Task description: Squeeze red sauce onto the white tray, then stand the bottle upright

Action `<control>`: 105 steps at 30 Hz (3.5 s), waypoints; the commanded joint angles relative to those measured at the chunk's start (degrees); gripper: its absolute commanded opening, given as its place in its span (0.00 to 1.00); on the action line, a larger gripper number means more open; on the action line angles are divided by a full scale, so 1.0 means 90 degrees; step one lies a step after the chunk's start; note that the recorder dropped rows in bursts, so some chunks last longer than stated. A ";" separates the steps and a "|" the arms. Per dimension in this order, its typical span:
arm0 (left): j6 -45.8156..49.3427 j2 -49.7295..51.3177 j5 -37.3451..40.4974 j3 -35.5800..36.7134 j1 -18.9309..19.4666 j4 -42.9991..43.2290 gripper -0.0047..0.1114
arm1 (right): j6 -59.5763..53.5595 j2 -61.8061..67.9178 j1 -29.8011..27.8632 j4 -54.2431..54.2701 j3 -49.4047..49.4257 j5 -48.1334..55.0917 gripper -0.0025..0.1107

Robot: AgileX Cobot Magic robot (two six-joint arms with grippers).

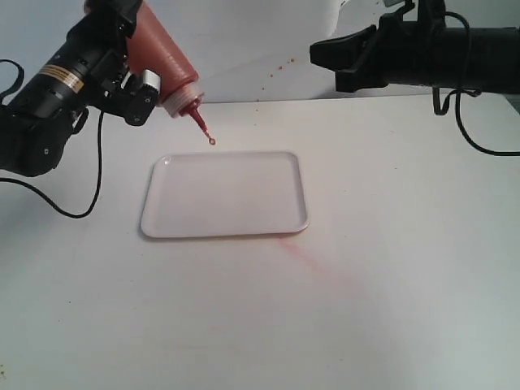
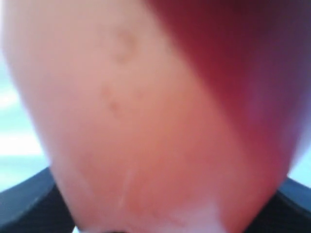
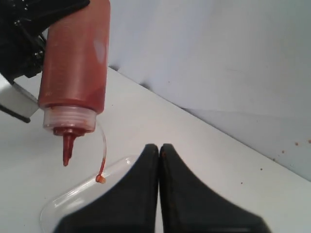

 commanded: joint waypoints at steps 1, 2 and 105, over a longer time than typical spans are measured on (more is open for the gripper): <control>0.0019 0.0093 -0.0296 -0.0076 -0.0025 0.0366 0.04 | 0.0016 0.0249 0.0004 0.0048 -0.0030 -0.0273 0.02; 0.0019 0.0112 -0.0321 -0.0076 -0.0025 0.0366 0.04 | 0.0016 0.0298 0.0004 0.0048 -0.0063 -0.0357 0.04; 0.0019 0.0792 -0.0821 -0.0746 -0.0144 0.1052 0.04 | 0.3235 0.3227 0.1793 -0.2659 -0.4772 0.0072 0.95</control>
